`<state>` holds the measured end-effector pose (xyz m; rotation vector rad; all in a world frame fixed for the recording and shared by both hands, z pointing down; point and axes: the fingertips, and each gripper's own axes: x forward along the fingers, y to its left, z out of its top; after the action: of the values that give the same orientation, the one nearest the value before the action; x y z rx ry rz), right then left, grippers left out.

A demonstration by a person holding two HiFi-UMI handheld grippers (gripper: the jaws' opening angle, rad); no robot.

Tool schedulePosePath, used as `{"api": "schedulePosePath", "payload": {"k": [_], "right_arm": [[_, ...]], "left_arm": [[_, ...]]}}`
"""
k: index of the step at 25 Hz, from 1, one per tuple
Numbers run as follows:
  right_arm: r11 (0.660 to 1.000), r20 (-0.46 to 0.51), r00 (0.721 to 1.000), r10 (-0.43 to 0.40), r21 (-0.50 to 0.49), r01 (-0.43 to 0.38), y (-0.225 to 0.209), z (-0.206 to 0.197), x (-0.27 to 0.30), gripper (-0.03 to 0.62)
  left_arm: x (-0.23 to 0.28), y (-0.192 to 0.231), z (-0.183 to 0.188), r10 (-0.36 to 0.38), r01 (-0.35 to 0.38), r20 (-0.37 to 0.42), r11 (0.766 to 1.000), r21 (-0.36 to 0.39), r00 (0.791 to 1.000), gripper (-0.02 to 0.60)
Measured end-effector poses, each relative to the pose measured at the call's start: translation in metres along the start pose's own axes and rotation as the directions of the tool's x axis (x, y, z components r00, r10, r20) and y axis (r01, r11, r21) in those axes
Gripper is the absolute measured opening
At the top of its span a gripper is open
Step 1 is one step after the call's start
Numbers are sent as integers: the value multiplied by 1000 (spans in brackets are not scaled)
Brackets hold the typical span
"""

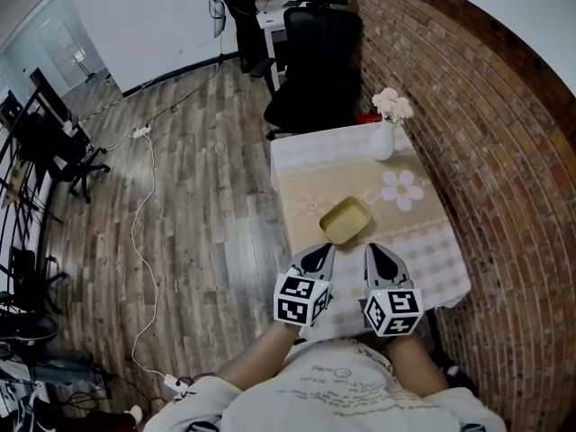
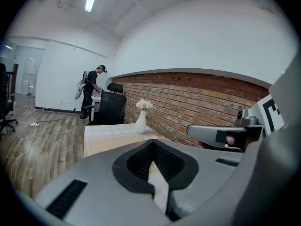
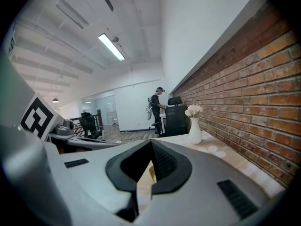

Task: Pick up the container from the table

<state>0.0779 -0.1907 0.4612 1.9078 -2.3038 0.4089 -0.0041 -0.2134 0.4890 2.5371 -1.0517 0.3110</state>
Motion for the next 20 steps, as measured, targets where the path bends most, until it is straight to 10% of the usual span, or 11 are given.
{"api": "schedulePosePath", "payload": {"k": [12,20], "right_arm": [[999,-99,995,-30,27,33,-16,-24,42,2],[996,-131,990,-51,61,59,-36,-41,52,2]], "left_arm": [[41,42,-24,-21,17,-104,999,-38,994,3],[73,61,-46,-38,80,-253,984,160,967,3]]}}
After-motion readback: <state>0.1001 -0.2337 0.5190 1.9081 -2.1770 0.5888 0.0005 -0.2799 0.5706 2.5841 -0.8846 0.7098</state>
